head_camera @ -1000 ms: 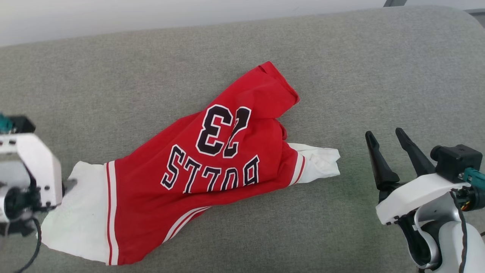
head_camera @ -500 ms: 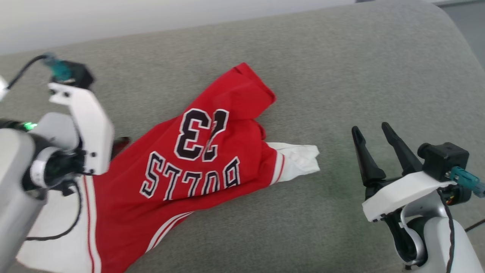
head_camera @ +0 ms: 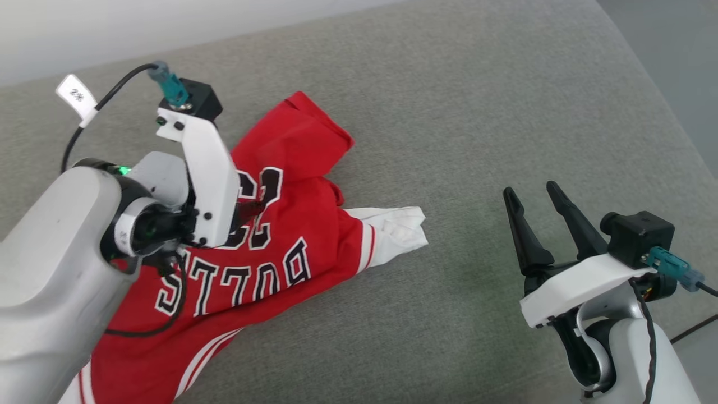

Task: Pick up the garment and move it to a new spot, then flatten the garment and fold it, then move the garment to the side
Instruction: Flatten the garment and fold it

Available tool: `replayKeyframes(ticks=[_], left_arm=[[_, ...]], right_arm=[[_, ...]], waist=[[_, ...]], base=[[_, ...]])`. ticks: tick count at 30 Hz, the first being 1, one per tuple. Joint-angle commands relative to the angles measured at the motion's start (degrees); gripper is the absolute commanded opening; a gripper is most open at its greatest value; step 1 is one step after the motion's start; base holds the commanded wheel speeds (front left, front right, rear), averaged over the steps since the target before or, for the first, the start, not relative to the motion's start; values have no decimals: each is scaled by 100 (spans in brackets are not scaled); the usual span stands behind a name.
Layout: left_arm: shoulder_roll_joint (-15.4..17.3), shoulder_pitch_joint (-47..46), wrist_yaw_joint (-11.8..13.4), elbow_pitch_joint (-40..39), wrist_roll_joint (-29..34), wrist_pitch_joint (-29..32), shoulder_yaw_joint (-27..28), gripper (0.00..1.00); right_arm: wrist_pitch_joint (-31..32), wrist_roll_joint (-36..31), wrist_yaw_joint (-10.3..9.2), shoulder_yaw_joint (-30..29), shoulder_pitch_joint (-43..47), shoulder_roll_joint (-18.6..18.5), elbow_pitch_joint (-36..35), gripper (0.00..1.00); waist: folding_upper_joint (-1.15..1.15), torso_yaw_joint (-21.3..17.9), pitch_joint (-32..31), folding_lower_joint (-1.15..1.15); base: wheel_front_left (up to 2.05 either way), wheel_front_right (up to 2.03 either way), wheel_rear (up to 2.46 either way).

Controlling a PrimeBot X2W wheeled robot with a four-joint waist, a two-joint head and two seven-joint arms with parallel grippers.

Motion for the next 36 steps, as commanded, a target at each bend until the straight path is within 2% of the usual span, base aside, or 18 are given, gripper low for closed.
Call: replayKeyframes(ticks=[1, 12, 13, 14, 21, 26, 36], left_arm=[[-52, -103, 43, 44, -55, 32, 21, 100], [-273, -204, 125, 424, 18, 139, -167, 99], [-278, -217, 99, 467, 44, 151, -196, 38], [-274, -233, 45, 501, 75, 158, -239, 0], [-291, -379, -131, 655, 161, 6, -259, 0], [-219, -563, -114, 591, 219, -231, -89, 0], [109, -1116, -300, 935, 770, -1167, 145, 0]], right_arm=[[-60, 29, 0, 34, -64, 35, 30, 100], [-224, 94, 0, 94, -163, 61, 189, 100], [-243, 96, 0, 100, -177, 63, 205, 100], [-254, 100, 0, 102, -189, 64, 220, 100], [-310, 113, 0, 141, -291, 66, 301, 100], [-349, 126, 0, 100, -302, 67, 337, 100], [-390, 174, 0, 130, -403, 67, 383, 100]], waist=[[0, -82, 58, 0], [0, -245, 329, 0], [0, -245, 349, 0], [0, -244, 364, 0], [0, -208, 443, 0], [0, -160, 468, 0], [0, -174, 595, 0]], base=[[0, 0, 0], [0, 0, 0], [0, 0, 0], [0, 0, 0], [0, 0, 0], [0, 0, 0], [0, 0, 0]])
